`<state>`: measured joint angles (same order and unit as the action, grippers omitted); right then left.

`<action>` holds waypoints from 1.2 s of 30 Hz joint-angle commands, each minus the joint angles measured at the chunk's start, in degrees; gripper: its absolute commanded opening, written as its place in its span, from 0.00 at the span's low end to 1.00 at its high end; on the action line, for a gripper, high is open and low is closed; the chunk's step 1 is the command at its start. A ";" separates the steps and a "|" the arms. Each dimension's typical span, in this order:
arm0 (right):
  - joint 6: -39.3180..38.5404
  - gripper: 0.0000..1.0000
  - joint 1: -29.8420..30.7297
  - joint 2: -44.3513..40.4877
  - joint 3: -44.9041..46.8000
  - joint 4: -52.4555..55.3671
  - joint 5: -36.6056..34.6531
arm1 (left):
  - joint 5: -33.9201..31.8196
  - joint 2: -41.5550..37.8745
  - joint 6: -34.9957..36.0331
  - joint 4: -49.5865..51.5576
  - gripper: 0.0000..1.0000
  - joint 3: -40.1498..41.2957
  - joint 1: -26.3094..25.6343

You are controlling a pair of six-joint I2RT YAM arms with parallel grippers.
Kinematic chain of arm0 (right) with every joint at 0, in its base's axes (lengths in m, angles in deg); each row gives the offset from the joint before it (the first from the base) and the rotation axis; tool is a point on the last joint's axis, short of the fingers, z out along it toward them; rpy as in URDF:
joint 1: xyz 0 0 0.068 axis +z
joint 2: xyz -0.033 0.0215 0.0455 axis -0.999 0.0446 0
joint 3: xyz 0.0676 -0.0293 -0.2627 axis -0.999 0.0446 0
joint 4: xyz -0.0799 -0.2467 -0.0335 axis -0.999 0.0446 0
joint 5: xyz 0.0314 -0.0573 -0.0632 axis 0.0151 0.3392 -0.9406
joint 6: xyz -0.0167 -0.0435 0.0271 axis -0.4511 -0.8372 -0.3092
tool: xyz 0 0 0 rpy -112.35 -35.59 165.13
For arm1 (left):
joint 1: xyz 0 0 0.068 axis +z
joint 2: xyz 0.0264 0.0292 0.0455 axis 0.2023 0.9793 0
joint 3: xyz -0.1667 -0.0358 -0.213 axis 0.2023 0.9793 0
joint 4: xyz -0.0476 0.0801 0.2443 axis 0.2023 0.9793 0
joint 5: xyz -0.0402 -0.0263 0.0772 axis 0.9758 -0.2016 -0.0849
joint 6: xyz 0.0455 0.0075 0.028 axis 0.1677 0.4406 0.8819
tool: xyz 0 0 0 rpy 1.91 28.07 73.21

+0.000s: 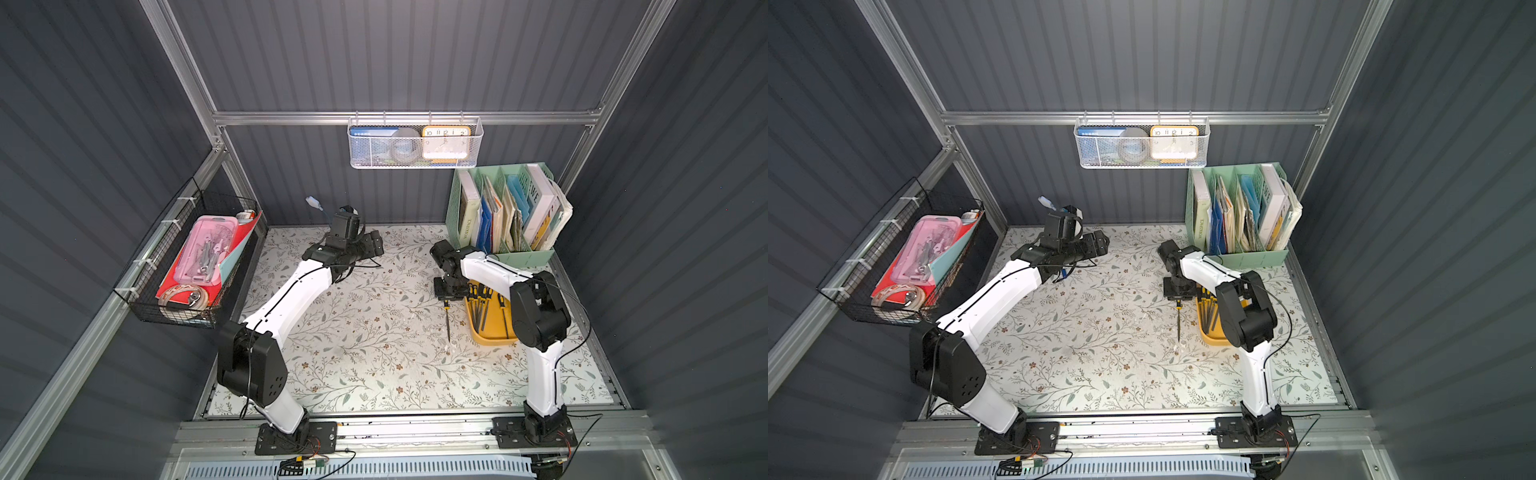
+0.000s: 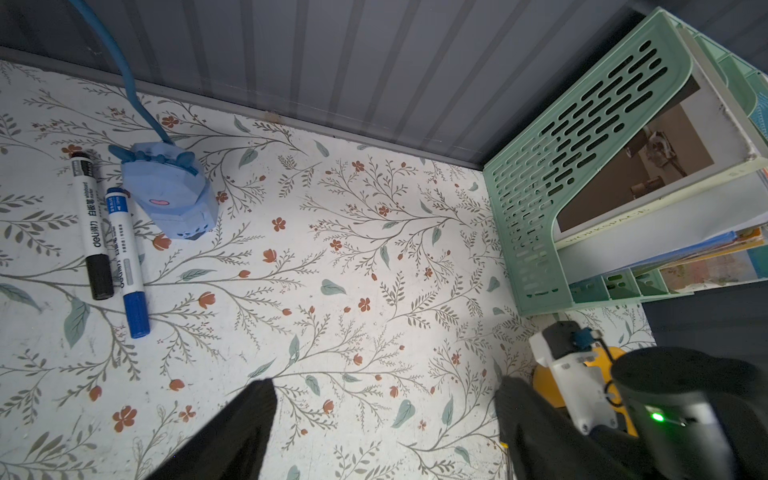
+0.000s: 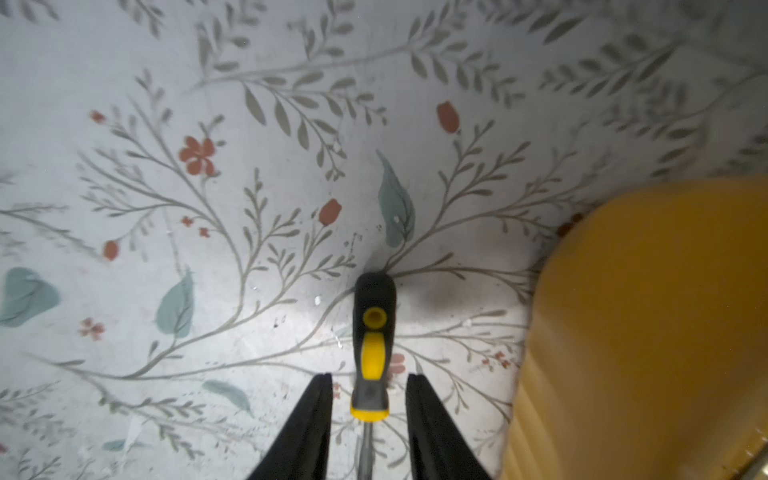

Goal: Take the file tool out of the storage box
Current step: Place the file tool at the center of the board, then pick up the file tool from the storage box.

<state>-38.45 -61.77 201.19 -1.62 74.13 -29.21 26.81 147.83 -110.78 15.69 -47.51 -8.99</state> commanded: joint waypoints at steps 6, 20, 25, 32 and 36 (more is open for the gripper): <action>0.35 0.37 -5.48 -13.58 2.15 -1.64 -7.10 | 0.13 -0.61 -0.09 -0.31 0.90 -0.53 0.20; -0.86 0.38 -16.37 -6.67 4.62 2.17 -2.25 | 0.67 -1.31 0.18 -0.75 0.90 0.12 0.20; -0.86 0.39 -16.61 -3.93 4.47 1.73 -2.35 | 0.12 -1.82 0.17 -0.37 0.90 0.64 0.22; -0.97 0.39 -17.41 -1.13 4.52 1.17 -2.01 | -0.38 -1.68 0.37 0.23 0.90 0.17 0.25; -1.69 0.39 -17.74 -0.43 5.01 0.22 -1.27 | -0.56 -1.58 0.45 0.61 0.90 -0.23 0.19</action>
<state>-39.46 -79.15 200.12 2.70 74.11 -31.14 26.96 147.83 -110.75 15.21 -47.43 -8.99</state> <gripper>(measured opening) 0.388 0.898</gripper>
